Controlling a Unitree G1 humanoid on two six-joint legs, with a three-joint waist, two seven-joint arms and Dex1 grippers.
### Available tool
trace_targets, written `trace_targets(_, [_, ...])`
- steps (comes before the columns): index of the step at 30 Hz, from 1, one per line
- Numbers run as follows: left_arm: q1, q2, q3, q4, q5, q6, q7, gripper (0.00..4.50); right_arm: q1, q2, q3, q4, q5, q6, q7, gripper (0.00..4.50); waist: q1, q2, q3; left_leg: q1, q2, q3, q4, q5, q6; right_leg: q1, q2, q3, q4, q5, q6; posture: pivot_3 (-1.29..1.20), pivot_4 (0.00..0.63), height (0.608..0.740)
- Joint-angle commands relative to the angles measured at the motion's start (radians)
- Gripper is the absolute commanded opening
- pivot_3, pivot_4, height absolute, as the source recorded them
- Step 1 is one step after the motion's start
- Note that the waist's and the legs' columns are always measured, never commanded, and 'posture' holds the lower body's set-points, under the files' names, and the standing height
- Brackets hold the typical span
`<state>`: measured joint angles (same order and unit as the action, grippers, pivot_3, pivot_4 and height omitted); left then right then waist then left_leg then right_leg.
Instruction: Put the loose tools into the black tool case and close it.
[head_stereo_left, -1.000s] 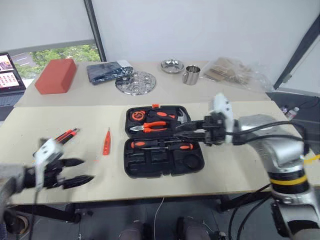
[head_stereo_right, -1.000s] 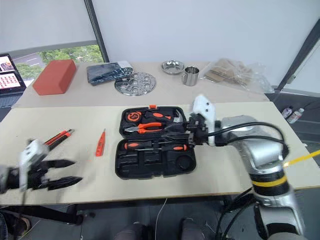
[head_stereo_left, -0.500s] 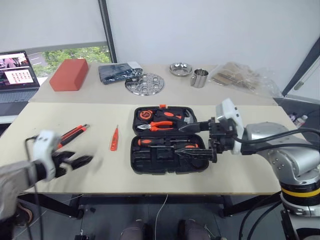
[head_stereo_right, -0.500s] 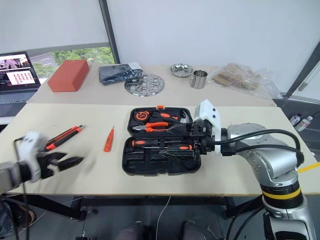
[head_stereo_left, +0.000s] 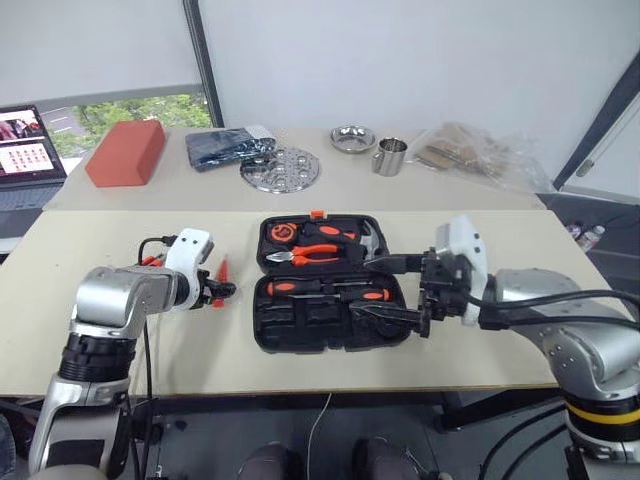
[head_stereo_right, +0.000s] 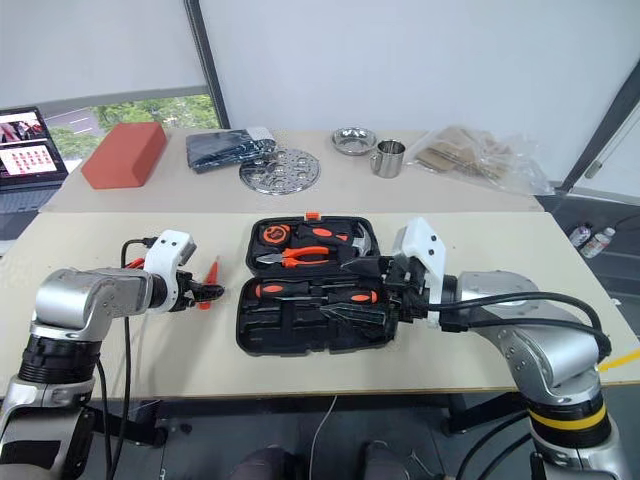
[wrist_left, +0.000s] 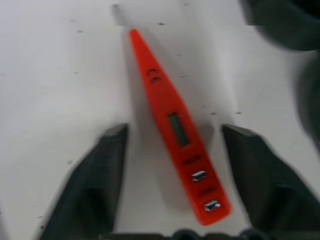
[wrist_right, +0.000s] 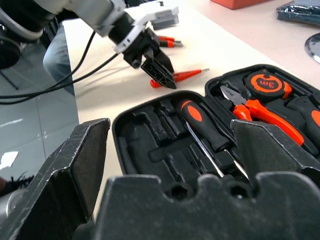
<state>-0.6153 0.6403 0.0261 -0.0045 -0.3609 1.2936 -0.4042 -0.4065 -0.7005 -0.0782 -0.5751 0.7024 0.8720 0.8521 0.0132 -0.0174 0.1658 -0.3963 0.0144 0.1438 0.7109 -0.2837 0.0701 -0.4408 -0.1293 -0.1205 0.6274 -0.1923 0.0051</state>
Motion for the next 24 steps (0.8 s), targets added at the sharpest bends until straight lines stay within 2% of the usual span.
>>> trace_targets(1, [0.01,-0.027,-0.002,0.085,0.021,-0.036,0.003,1.45,0.021,-0.028,-0.061,-0.056,0.05,0.008,-0.018,4.5,0.003,0.0,0.0,0.0,0.0,0.0,0.0,0.0,0.0,0.0,-0.001,0.0,0.0,0.0,0.0,0.0,0.15,0.734])
trace_targets(3, [-0.009,-0.016,0.012,0.134,0.034,-0.078,-0.01,0.68,0.04,-0.048,-0.074,-0.072,0.083,0.025,-0.018,4.5,0.007,0.0,0.0,0.0,0.0,-0.001,0.0,0.0,0.0,0.001,-0.002,0.0,0.0,0.001,0.0,0.0,0.15,0.734])
trace_targets(4, [-0.02,-0.003,0.013,0.159,0.041,-0.104,-0.025,0.43,0.05,-0.061,-0.079,-0.081,0.1,0.034,-0.014,4.5,0.009,0.0,0.0,0.0,0.0,-0.001,0.0,0.0,0.0,0.001,-0.003,0.0,0.0,0.001,0.0,0.0,0.15,0.734])
trace_targets(7, [-0.098,0.107,-0.042,0.288,0.085,-0.429,-0.261,0.42,0.135,-0.153,-0.126,-0.138,0.221,0.099,0.054,4.5,0.015,0.0,0.0,-0.001,0.0,-0.002,0.001,0.0,0.0,0.0,-0.003,-0.001,0.001,0.003,-0.005,0.0,0.15,0.734])
trace_targets(8, [-0.121,0.149,-0.068,0.312,0.079,-0.502,-0.385,0.42,0.16,-0.175,-0.139,-0.151,0.243,0.107,0.06,4.5,0.014,-0.002,0.001,-0.002,0.0,-0.002,0.001,0.0,0.0,-0.001,-0.002,-0.002,0.0,0.004,-0.006,0.0,0.15,0.734])
trace_targets(11, [-0.146,0.254,-0.14,0.276,0.038,-0.638,-0.74,0.42,0.213,-0.217,-0.157,-0.176,0.249,0.089,0.054,4.5,0.009,-0.004,0.001,-0.012,0.0,-0.002,0.002,0.001,0.0,-0.012,-0.001,-0.003,0.0,0.006,-0.01,0.0,0.15,0.734])
trace_targets(12, [-0.151,0.285,-0.165,0.231,0.018,-0.674,-0.861,0.42,0.226,-0.222,-0.161,-0.181,0.244,0.081,0.045,4.5,0.009,-0.004,0.001,-0.014,0.0,-0.001,0.002,0.004,0.006,-0.014,-0.001,-0.002,0.0,0.006,-0.01,0.0,0.15,0.734])
trace_targets(14, [-0.162,0.312,-0.203,0.167,-0.006,-0.718,-1.016,0.42,0.242,-0.222,-0.171,-0.185,0.245,0.074,0.026,4.5,0.009,-0.004,0.001,-0.015,0.0,0.0,0.003,0.005,0.009,-0.015,-0.001,-0.003,0.0,0.006,-0.009,0.0,0.15,0.734])
trace_targets(19, [-0.216,0.227,-0.367,0.101,0.079,-0.782,-1.127,0.42,0.269,-0.194,-0.171,-0.204,0.241,0.064,-0.048,4.5,0.016,-0.004,0.001,-0.017,-0.001,0.0,0.004,0.006,0.01,-0.014,0.0,-0.002,-0.001,0.004,-0.007,0.0,0.15,0.734])
trace_targets(24, [-0.272,0.098,-0.484,0.21,0.208,-0.825,-1.087,0.42,0.307,-0.188,-0.182,-0.243,0.252,0.057,-0.092,4.5,0.016,-0.005,0.001,-0.019,-0.001,0.0,0.006,0.007,0.013,-0.014,0.002,-0.002,-0.001,0.002,-0.004,0.0,0.15,0.734])
